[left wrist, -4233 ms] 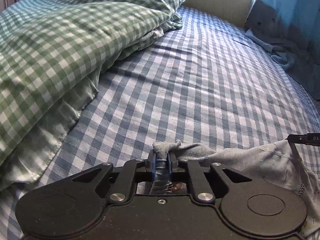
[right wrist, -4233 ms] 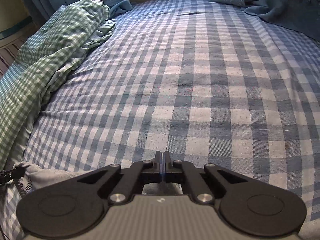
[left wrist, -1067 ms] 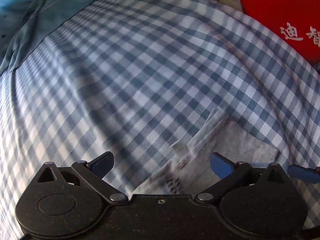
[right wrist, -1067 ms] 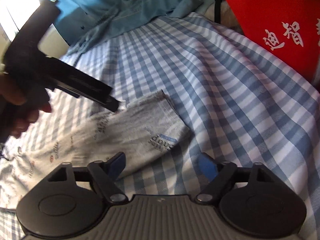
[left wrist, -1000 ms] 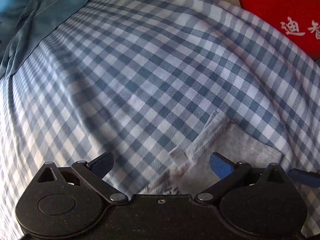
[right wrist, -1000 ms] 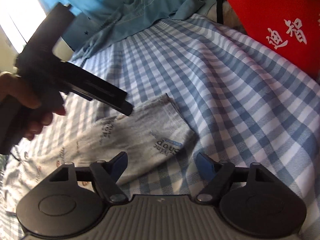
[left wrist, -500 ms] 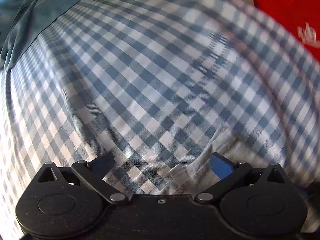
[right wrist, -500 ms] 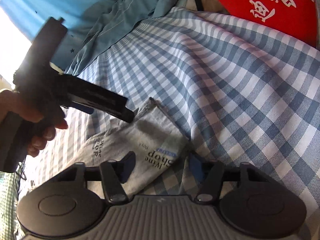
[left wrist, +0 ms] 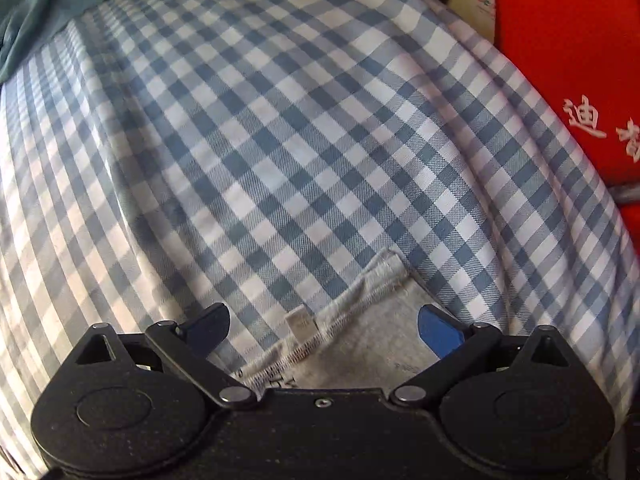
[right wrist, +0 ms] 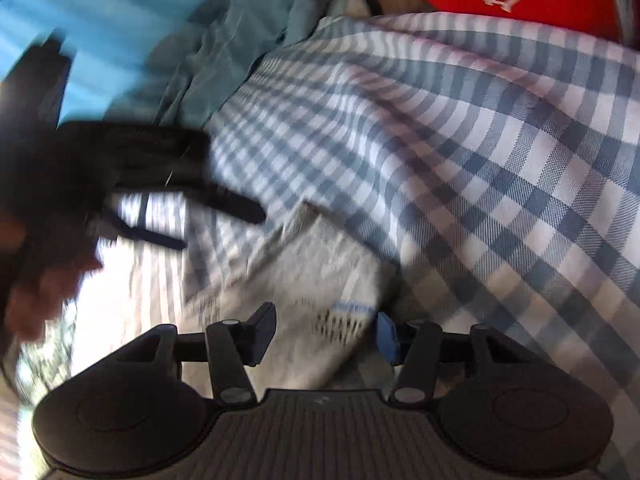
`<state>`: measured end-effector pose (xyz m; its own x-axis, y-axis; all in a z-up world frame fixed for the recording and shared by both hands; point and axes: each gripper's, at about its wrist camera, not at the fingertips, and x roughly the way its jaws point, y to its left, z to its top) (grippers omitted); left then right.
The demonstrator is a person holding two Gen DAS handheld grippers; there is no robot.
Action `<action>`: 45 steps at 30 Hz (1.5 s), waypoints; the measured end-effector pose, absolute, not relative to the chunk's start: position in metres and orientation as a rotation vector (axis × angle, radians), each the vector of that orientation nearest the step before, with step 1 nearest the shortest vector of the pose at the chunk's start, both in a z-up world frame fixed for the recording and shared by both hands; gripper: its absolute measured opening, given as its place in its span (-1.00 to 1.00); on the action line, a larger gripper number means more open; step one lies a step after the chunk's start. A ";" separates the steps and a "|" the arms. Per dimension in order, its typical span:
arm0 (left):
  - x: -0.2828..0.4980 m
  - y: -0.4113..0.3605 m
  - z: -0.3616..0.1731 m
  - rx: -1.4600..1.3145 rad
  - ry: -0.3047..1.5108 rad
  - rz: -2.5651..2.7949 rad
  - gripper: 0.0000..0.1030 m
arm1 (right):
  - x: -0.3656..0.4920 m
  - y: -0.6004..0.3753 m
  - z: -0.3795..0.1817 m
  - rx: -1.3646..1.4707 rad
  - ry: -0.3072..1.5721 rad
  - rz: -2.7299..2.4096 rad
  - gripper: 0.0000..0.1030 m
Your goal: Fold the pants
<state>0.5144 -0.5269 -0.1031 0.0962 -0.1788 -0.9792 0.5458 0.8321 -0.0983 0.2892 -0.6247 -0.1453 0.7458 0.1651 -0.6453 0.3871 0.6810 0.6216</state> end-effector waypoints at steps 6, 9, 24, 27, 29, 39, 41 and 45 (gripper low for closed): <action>0.526 -0.517 -0.095 0.185 1.429 -0.559 0.91 | 0.285 -0.622 -0.147 0.814 0.695 -0.205 -0.79; 0.530 -0.513 -0.093 0.083 1.475 -0.585 0.88 | 0.285 -0.601 -0.130 0.602 0.680 -0.191 -0.88; 0.519 -0.499 -0.094 0.175 1.548 -0.507 -0.26 | 0.294 -0.480 -0.090 -0.294 0.668 -0.013 -0.90; 0.514 -0.470 -0.091 0.028 1.557 -0.472 -0.82 | 0.291 -0.470 -0.085 -0.311 0.667 -0.007 -0.91; 0.508 -0.451 -0.083 -0.061 1.526 -0.461 -0.87 | 0.288 -0.465 -0.079 -0.318 0.658 -0.004 -0.91; 0.452 -0.327 -0.031 -0.252 1.349 -0.425 -0.89 | 0.254 -0.404 -0.038 -0.395 0.581 0.162 -0.91; 0.440 -0.302 -0.030 -0.291 1.325 -0.381 -0.89 | 0.250 -0.384 -0.036 -0.408 0.585 0.224 -0.91; 0.417 -0.249 -0.033 -0.307 1.285 -0.312 -0.89 | 0.245 -0.341 -0.041 -0.446 0.618 0.345 -0.91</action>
<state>0.4172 -0.2488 -0.0334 0.2523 -0.3935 -0.8840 0.0562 0.9180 -0.3925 0.2447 -0.3408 -0.0412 0.7638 0.1767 -0.6208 -0.4363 0.8501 -0.2949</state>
